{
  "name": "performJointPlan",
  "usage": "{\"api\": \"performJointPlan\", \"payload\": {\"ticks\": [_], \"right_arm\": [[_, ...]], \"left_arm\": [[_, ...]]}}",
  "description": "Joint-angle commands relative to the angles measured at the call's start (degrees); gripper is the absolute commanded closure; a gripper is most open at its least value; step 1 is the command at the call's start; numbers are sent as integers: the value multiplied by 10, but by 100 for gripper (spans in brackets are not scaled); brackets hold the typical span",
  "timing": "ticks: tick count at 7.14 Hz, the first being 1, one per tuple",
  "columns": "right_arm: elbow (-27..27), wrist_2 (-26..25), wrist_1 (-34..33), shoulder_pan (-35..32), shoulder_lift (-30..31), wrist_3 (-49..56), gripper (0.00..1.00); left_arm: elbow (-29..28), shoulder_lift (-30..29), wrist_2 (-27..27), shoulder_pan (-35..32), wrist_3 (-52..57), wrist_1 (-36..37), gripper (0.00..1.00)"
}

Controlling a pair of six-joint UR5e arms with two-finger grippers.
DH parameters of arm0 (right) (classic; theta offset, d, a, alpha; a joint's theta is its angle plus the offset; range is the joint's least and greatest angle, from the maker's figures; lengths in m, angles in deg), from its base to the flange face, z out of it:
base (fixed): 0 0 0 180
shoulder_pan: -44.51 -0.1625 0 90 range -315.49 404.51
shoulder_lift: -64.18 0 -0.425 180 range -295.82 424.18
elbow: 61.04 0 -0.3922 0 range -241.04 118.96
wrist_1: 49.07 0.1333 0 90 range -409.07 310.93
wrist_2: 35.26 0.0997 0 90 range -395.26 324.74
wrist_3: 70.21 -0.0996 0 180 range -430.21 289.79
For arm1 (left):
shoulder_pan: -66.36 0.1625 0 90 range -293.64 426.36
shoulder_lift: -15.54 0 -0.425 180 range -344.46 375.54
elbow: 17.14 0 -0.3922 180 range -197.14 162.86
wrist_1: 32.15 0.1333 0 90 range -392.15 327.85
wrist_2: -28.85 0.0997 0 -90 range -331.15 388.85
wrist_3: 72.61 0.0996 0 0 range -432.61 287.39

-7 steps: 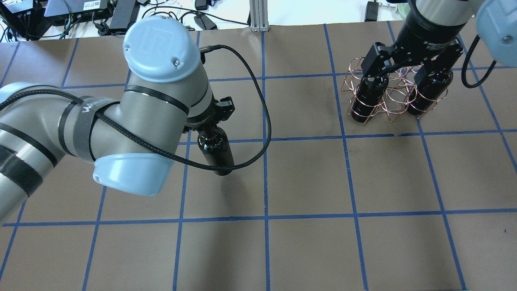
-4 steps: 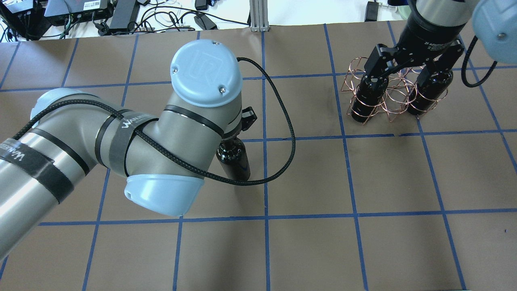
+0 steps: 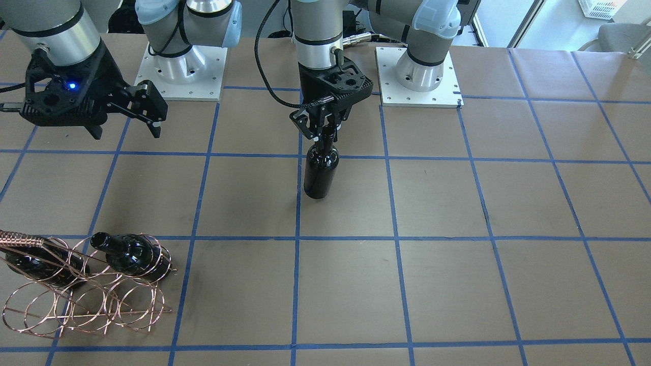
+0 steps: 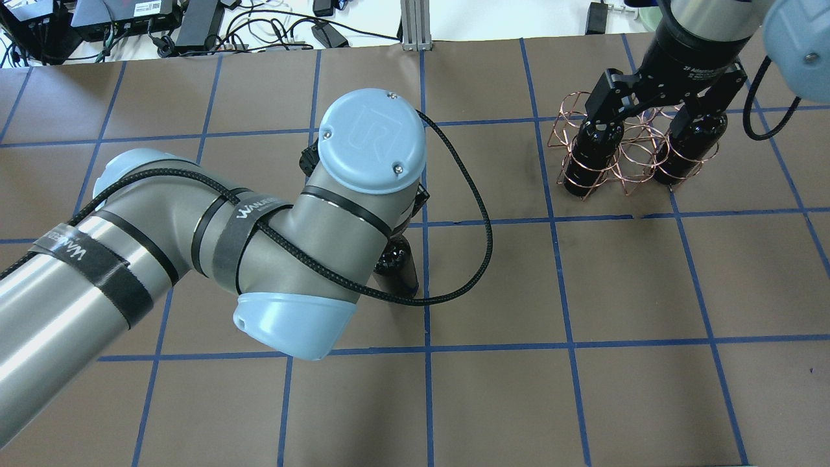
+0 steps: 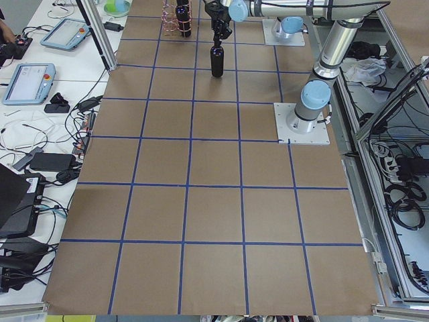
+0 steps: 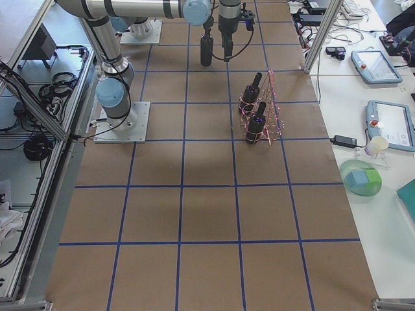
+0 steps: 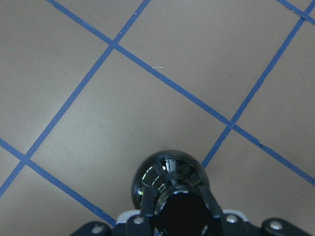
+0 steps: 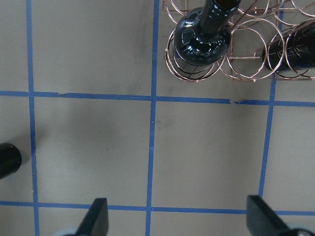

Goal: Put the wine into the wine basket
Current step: 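Lower the bottle upright onto the table and open the left gripper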

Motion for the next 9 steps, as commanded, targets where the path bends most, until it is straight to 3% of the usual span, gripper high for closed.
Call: {"api": "performJointPlan", "payload": {"ticks": [1, 4, 5, 6, 7, 9], "right_arm": [[1, -7, 1, -1, -3, 2, 0], [1, -10, 1, -1, -4, 3, 0], [1, -10, 0, -1, -4, 3, 0], [1, -10, -1, -1, -4, 3, 0], [1, -10, 0, -1, -5, 3, 0], [1, -9, -4, -1, -3, 0, 0]], "left_arm": [[0, -7, 0, -8, -18, 4, 85], [0, -20, 0, -12, -21, 3, 84], [-1, -20, -3, -12, -22, 3, 74], [-3, -20, 5, -12, -20, 2, 8], [-5, -20, 5, -12, -20, 0, 0], [-17, -14, 5, -12, -18, -2, 0]]}}
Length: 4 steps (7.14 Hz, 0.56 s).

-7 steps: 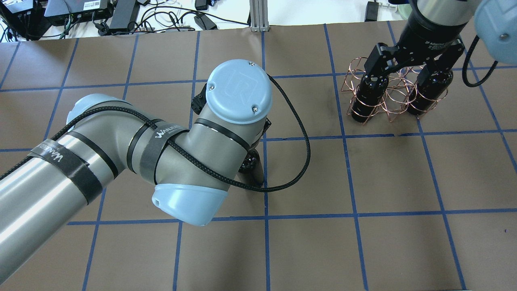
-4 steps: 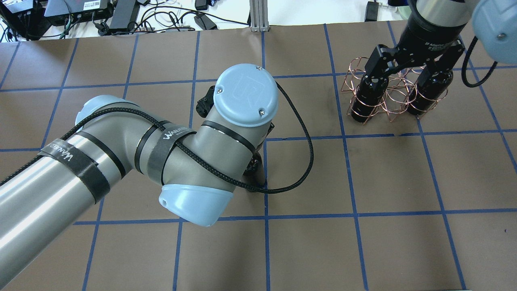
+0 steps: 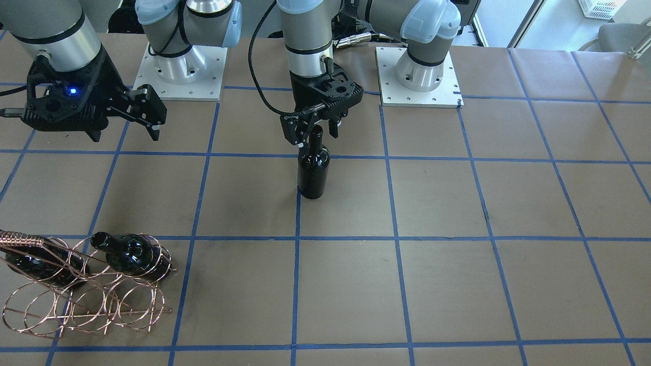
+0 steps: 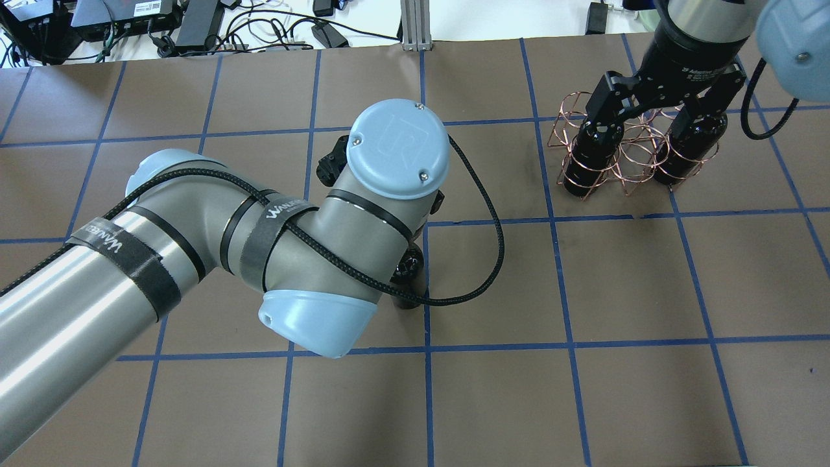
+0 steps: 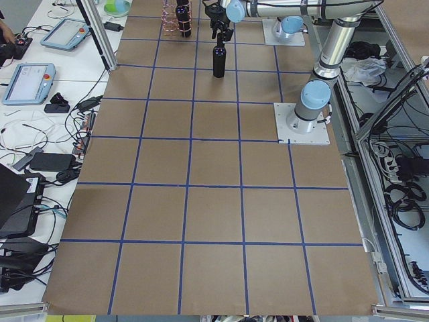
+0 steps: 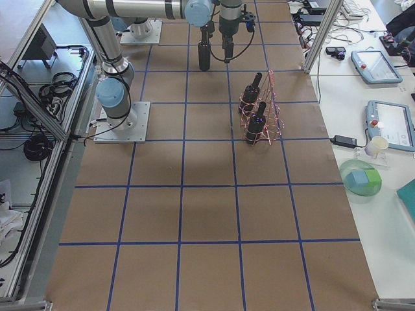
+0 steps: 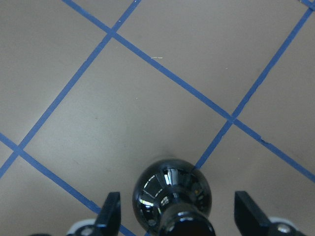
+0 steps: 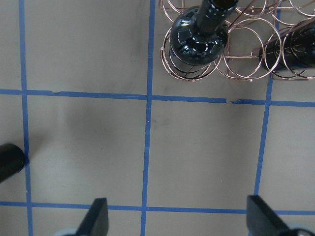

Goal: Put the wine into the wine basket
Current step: 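Lower the bottle upright onto the table and open the left gripper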

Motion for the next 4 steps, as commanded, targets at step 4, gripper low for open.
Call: {"api": "performJointPlan", "payload": {"ticks": [4], "right_arm": [[0, -13, -12, -4, 1, -11, 0]], "left_arm": [[-70, 35, 71, 84, 221, -13, 2]]}}
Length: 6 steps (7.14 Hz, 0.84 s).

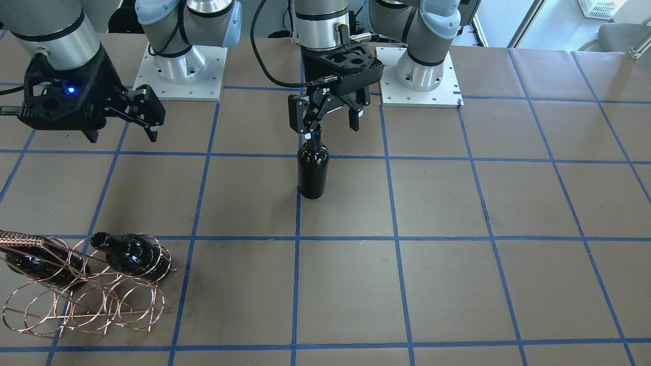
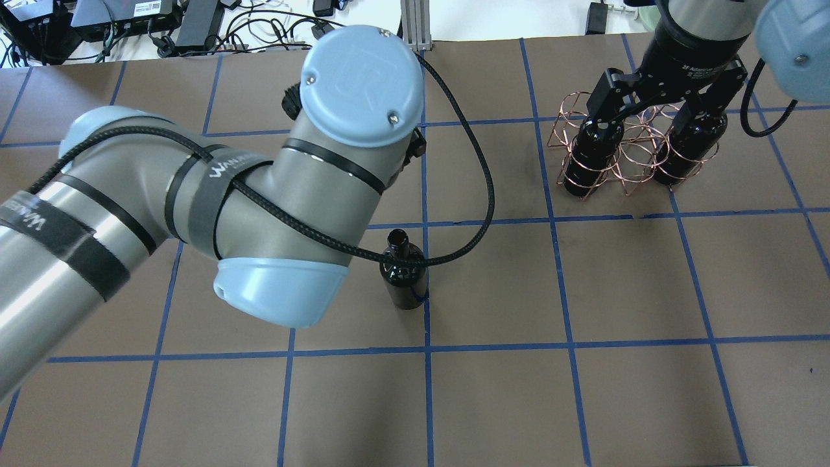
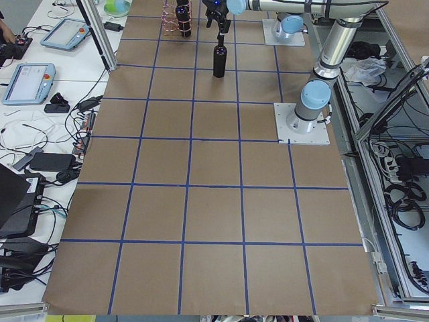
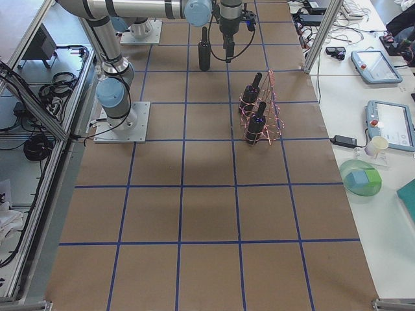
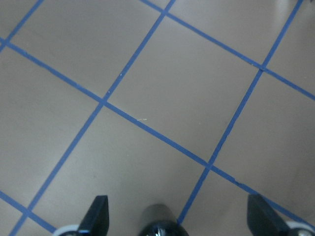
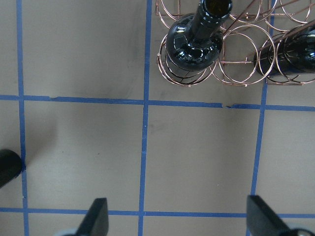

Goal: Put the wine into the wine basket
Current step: 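Raise the left gripper away while the right gripper reaches toward the bottle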

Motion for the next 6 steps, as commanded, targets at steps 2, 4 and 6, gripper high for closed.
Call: {"api": "performJointPlan", "payload": {"ticks": [2, 4, 6], "right_arm": [[1, 17, -39, -17, -12, -6, 0], [-1, 17, -43, -97, -22, -107, 0], [-8, 16, -55, -197, -44, -203, 0]], "left_arm": [[-16, 26, -28, 102, 207, -34, 2], [-25, 35, -117, 176, 299, -72, 2], [-37, 48, -120, 210, 491, -102, 0]]}}
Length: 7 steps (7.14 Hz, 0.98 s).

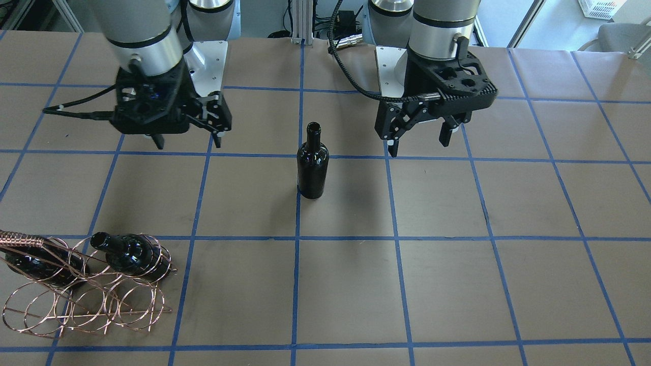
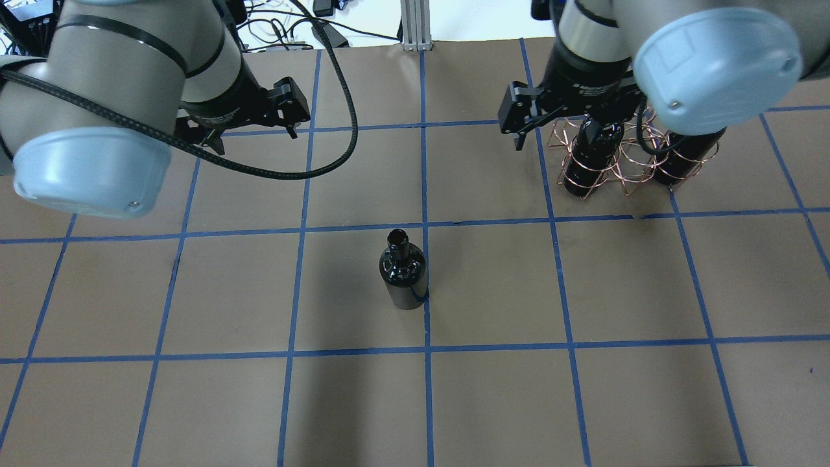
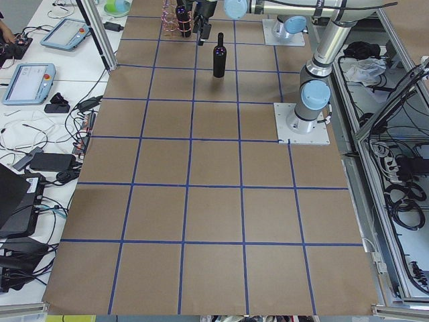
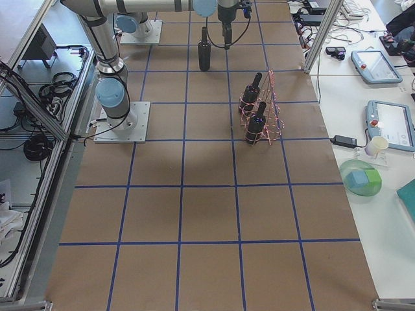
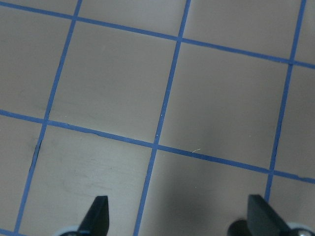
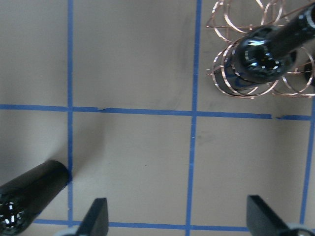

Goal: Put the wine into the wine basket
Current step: 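Raise the left gripper away while the right gripper reaches toward the bottle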

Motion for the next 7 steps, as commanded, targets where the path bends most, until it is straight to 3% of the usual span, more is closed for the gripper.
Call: {"api": "performJointPlan", "payload": {"ticks": [1, 2, 4, 7], "right_arm": [[-3, -1, -13, -97, -17, -85, 0], [-2, -4, -11, -119, -22, -106, 0], [-1, -6, -13, -171, -47, -167, 0], [5, 1, -42, -195, -75, -205, 0]], "left_arm": [[-17, 15, -17, 31, 143, -70, 1], [-24, 18, -23, 45, 158, -103, 2], [-24, 20, -85, 82, 199, -105, 1], [-20, 28, -85, 81, 196, -114, 0]]}}
